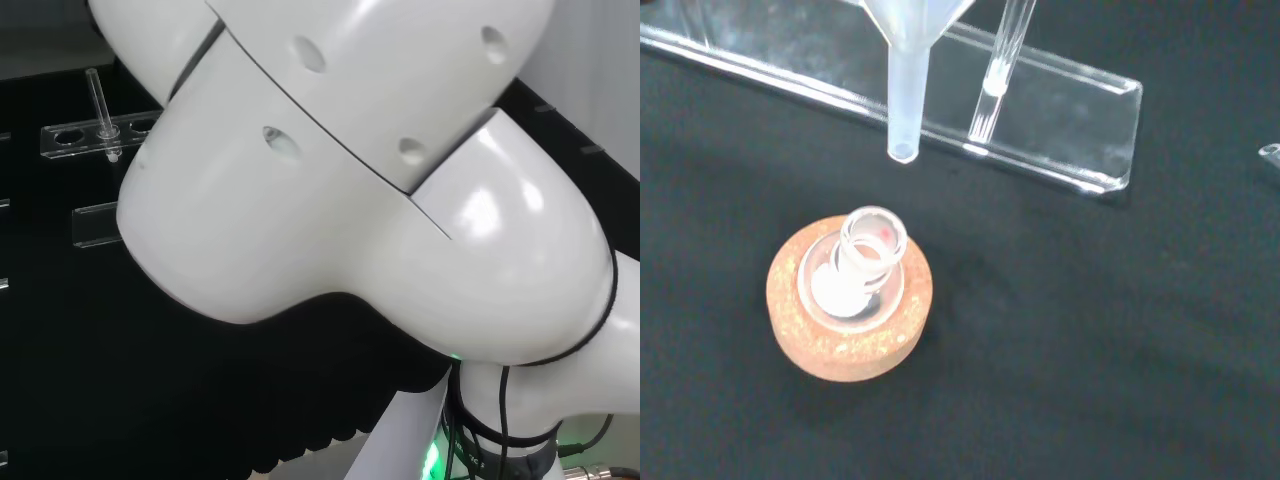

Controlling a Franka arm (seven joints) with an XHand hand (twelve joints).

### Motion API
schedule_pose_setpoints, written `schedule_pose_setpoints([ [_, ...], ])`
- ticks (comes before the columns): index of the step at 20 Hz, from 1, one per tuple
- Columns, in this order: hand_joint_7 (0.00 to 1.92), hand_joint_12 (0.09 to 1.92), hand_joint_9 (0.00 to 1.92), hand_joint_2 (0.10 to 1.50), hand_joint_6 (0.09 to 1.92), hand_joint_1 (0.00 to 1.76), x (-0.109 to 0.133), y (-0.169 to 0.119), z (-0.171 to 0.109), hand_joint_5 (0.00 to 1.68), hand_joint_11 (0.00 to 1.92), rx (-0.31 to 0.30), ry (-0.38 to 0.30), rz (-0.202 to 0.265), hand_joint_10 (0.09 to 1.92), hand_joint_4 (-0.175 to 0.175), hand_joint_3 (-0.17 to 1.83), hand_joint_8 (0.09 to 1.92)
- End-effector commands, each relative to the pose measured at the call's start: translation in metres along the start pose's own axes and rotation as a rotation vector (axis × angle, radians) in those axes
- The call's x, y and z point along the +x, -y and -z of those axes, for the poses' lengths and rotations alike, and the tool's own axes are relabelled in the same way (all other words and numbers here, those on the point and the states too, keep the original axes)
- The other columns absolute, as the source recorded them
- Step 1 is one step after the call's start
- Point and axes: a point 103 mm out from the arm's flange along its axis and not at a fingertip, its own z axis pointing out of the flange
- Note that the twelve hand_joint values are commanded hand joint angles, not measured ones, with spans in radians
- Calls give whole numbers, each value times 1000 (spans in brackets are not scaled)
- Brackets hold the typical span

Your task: Remove the funnel from the round-bottom flask.

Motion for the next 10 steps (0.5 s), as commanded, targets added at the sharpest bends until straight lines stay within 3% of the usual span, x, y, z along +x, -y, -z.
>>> schedule_pose_setpoints([
  [1, 623, 1222, 987, 956, 385, 547, -10, 20, 29, 606, 685, -27, 3, -52, 417, -42, 385, 664],
  [10, 624, 1221, 989, 955, 449, 548, -35, 17, 55, 590, 695, -62, -37, -94, 415, -40, 386, 667],
])
